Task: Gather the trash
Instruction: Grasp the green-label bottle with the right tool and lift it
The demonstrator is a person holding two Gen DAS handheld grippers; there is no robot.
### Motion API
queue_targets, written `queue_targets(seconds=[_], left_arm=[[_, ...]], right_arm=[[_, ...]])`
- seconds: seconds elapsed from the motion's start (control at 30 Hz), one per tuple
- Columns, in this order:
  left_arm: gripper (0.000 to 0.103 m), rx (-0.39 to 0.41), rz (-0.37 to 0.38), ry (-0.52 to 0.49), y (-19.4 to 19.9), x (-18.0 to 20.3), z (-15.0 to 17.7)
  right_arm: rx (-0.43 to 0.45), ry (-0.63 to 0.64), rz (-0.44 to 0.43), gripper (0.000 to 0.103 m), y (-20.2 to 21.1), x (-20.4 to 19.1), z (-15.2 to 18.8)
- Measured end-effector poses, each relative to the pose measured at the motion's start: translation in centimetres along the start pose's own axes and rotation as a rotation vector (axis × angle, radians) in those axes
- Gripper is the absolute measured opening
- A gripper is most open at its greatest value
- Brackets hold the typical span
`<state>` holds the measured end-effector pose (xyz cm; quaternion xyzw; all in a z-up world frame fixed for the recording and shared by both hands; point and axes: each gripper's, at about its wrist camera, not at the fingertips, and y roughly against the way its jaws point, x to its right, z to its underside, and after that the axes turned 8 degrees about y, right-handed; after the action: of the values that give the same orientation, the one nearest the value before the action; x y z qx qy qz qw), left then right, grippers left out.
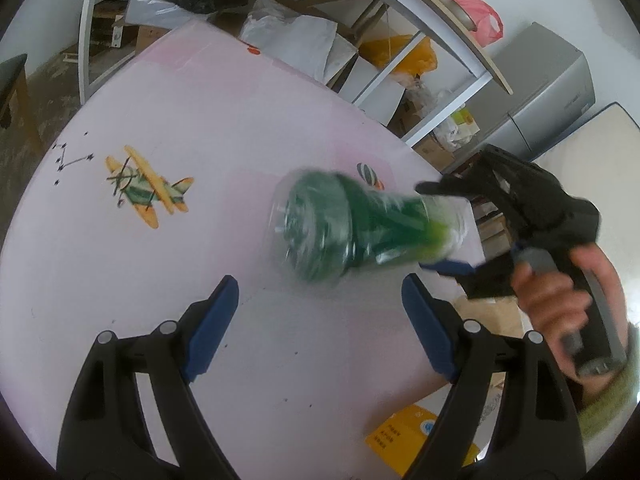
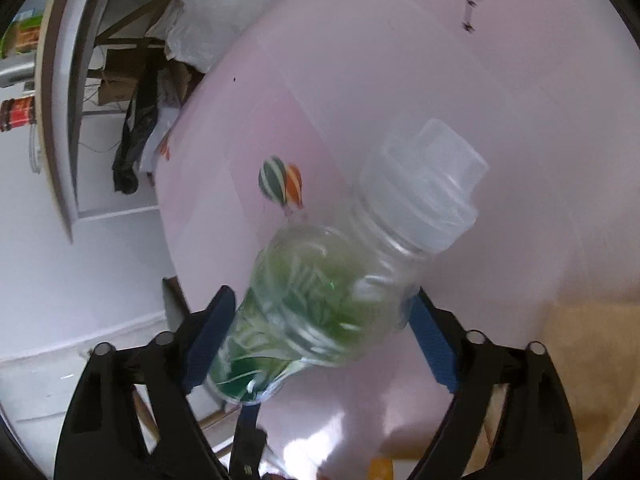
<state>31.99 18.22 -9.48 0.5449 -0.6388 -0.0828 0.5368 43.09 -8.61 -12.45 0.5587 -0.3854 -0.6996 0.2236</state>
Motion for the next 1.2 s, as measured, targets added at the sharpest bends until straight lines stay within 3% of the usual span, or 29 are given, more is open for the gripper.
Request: queue_targets(seconds=[0.2,0.47,0.67,0.77,0.87,0.97,1.1,1.2], left_arm=[[0.079,0.009,0.023,0.012,2.6,-0.6,0.9],[0.079,0.015,0.099,-0.054,8.3,-1.0,5.1],[0.079,-0.084,0.211,-0.156,11.2,-0.6,11.2],[0.08,-0.167,0.271,-0.201,11.5,0.5,14.6],[0.084,-0.206,0.295,-0.207,11.4,1.3,17.0],[0.084,-0.278,0.289,-0.153,9.8,2.0,19.0],[0.084,-0.282,0.205,-0.121,8.4,3.0,20.5],[0.084,-0.254,0.109,-0.101,7.3,4.1,21.1]], right_arm=[[0.058,-0.001,0.003,0.078,-0.6,-0.4,-1.4],[0.043,-0.034,-0.316,0.077,1.3,2.2,-0.4],[0.072,0.099,-0.472,0.077,8.9,2.2,3.4],[0.105,0.214,-0.528,0.077,15.0,3.3,7.4],[0.137,0.305,-0.536,0.077,20.7,6.0,11.8],[0.167,0.38,-0.488,0.077,25.0,9.3,16.3],[0.178,0.435,-0.322,0.077,29.3,15.4,22.2],[0.169,0.416,-0.227,0.077,28.8,18.8,24.0]])
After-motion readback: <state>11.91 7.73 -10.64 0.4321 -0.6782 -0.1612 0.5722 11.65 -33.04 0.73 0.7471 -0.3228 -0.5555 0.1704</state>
